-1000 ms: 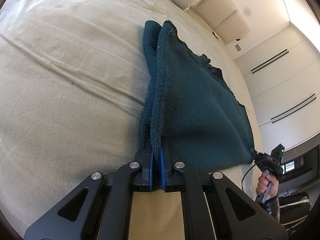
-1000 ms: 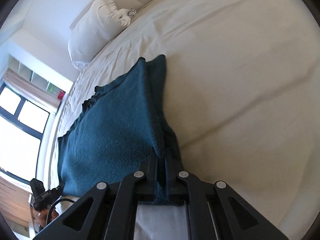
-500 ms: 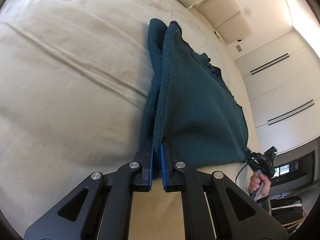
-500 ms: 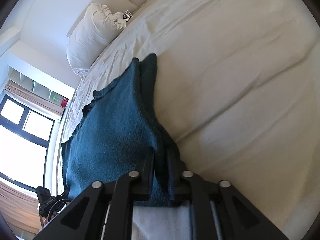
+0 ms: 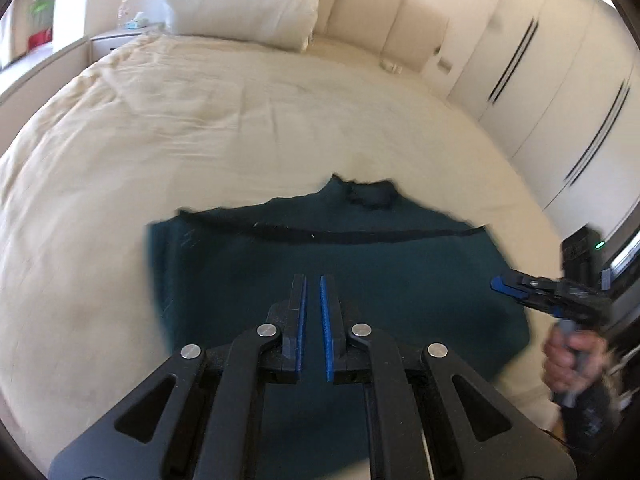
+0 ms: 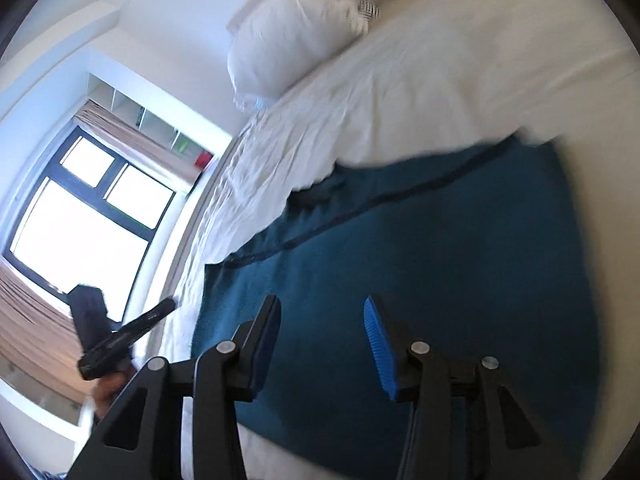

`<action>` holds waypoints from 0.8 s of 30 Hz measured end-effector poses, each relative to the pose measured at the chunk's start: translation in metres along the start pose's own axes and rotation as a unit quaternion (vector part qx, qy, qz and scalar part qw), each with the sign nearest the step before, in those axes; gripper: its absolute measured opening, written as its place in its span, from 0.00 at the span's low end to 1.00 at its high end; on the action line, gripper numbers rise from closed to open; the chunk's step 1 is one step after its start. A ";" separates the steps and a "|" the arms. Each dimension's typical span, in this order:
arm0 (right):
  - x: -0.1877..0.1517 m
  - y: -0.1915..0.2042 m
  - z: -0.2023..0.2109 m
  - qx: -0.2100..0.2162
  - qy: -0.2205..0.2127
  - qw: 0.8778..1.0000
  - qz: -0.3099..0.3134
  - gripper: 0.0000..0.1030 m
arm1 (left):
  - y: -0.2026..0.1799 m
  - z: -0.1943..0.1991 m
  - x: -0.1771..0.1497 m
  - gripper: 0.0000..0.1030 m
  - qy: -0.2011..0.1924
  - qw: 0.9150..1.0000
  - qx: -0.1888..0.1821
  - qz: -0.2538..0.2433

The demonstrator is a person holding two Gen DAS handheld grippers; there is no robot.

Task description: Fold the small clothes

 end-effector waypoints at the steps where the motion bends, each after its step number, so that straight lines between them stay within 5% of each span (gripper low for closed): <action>1: 0.003 -0.001 -0.016 0.003 0.015 1.000 -0.008 0.46 | 0.001 -0.017 0.003 0.06 0.013 1.000 0.015 -0.008; 3: 0.009 -0.007 -0.038 -0.013 0.021 1.000 -0.013 0.42 | 0.012 -0.048 0.000 0.06 0.043 0.998 0.039 0.005; 4: 0.014 -0.012 -0.043 -0.013 0.020 1.000 -0.016 0.31 | 0.021 -0.059 -0.005 0.06 0.054 0.998 0.037 0.023; 9: 0.053 -0.049 -0.024 -0.001 -0.030 0.997 -0.070 0.23 | 0.056 -0.068 -0.025 0.06 0.015 0.995 -0.034 0.092; 10: 0.063 -0.061 -0.015 -0.016 -0.051 0.995 -0.080 0.08 | 0.058 -0.067 -0.025 0.06 0.012 0.994 -0.039 0.100; 12: 0.076 -0.087 0.001 -0.044 -0.086 0.989 -0.114 0.00 | 0.059 -0.066 -0.028 0.06 0.006 0.994 -0.040 0.105; 16: 0.077 -0.101 0.030 -0.056 -0.131 0.980 -0.141 0.05 | 0.050 -0.065 -0.033 0.06 0.001 0.997 -0.014 0.081; 19: 0.059 -0.083 0.043 -0.032 -0.137 0.982 -0.128 0.28 | 0.043 -0.063 -0.034 0.06 0.004 0.998 0.014 0.056; 24: 0.004 -0.018 0.008 0.042 -0.035 0.998 -0.040 0.34 | 0.040 -0.061 -0.035 0.06 0.005 0.999 0.027 0.045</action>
Point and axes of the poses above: each gripper's, at about its wrist camera, not at the fingertips, and z roughly against the way its jaws point, y to its left, x to its top, the point moved 1 cm from there along -z, roughly the way its jaws point, and after that the axes turned 14 degrees about -z, right-handed, at the moved point
